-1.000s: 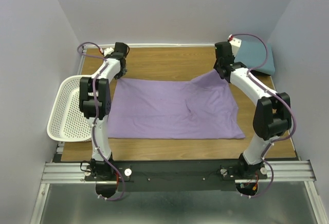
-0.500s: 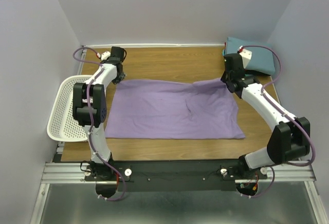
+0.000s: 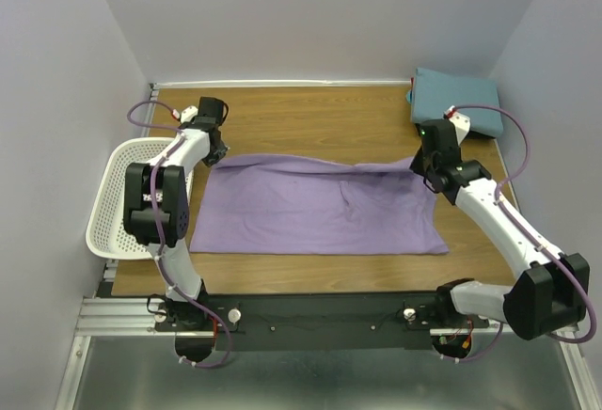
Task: Fold and stack the t-shirts
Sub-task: Fold the tshirt
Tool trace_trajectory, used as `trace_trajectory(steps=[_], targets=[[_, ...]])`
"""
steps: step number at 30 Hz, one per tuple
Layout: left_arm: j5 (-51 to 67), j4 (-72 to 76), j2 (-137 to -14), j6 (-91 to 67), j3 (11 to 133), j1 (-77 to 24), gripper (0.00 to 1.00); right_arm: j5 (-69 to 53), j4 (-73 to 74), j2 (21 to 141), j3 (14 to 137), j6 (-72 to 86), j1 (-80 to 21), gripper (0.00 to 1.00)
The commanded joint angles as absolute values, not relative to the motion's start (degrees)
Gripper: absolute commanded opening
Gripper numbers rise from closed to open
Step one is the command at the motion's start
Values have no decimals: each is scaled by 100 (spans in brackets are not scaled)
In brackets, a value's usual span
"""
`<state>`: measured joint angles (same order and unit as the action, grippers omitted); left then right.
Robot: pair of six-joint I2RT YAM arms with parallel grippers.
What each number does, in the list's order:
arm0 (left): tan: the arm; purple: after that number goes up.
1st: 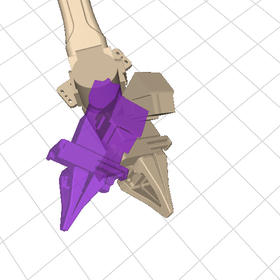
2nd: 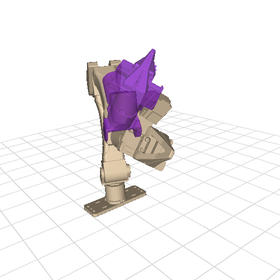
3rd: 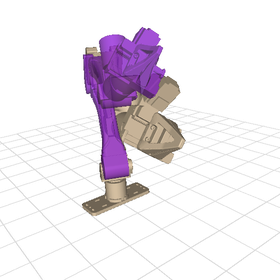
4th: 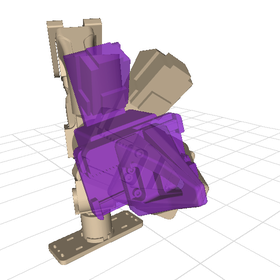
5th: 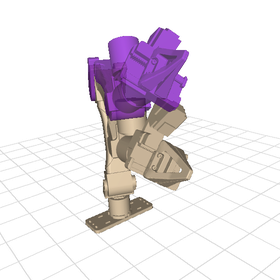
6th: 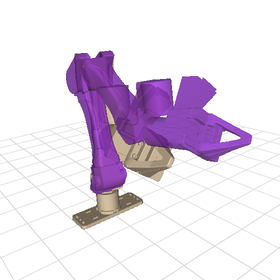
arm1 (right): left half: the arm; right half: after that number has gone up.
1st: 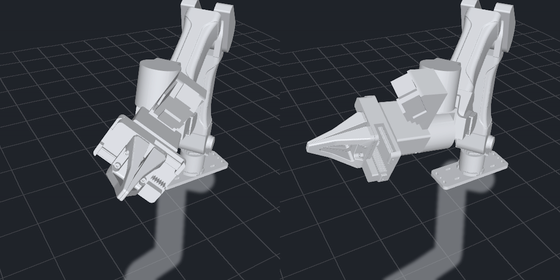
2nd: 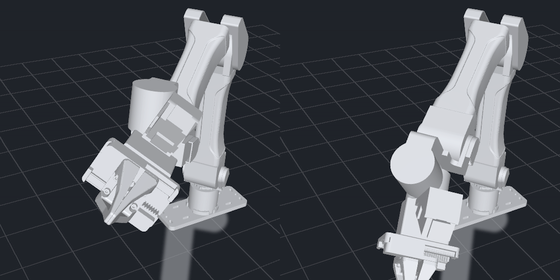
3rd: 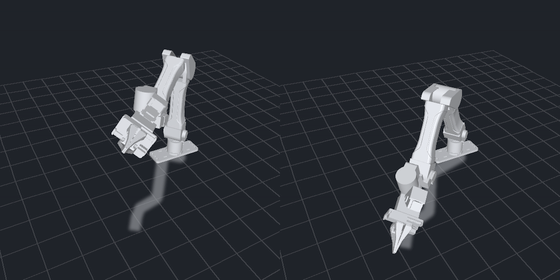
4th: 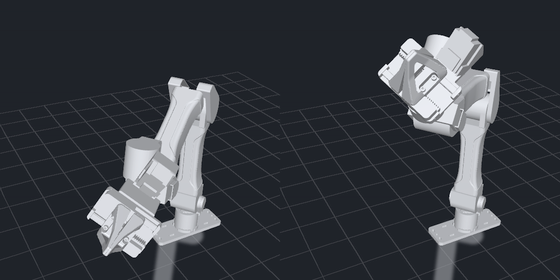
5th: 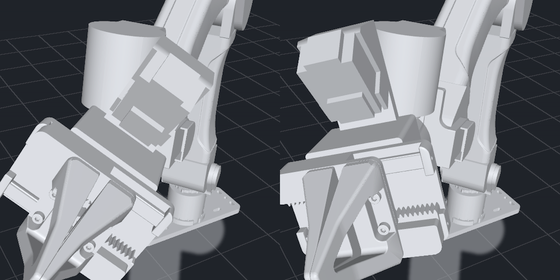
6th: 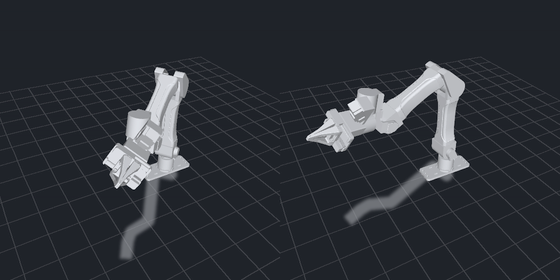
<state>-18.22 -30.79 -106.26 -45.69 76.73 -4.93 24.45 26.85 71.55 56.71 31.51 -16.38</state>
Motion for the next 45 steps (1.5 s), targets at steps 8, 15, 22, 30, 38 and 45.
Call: trace_trajectory(steps=[8, 15, 22, 30, 38, 45], targets=[[-1845, -2892, -9915, -4685, 6900, -457, 0, 2347, 3252, 6645, 5168, 3436, -1608, 0], [-1995, -2848, -9712, -4676, 6522, -448, 0, 2250, 3366, 6443, 4949, 3638, -1608, 0], [-2180, -2883, -9405, -4702, 6284, -413, 0, 2031, 3384, 6390, 4720, 3797, -1608, 0], [-2224, -2848, -9149, -4728, 6047, -396, 0, 1960, 3401, 6293, 4570, 3885, -1600, 0], [-2206, -2769, -8938, -4843, 5731, -396, 0, 1820, 3410, 6118, 4377, 3946, -1608, 0], [-2215, -2725, -8816, -4895, 5528, -387, 0, 1653, 3445, 5968, 4149, 4008, -1608, 1]])
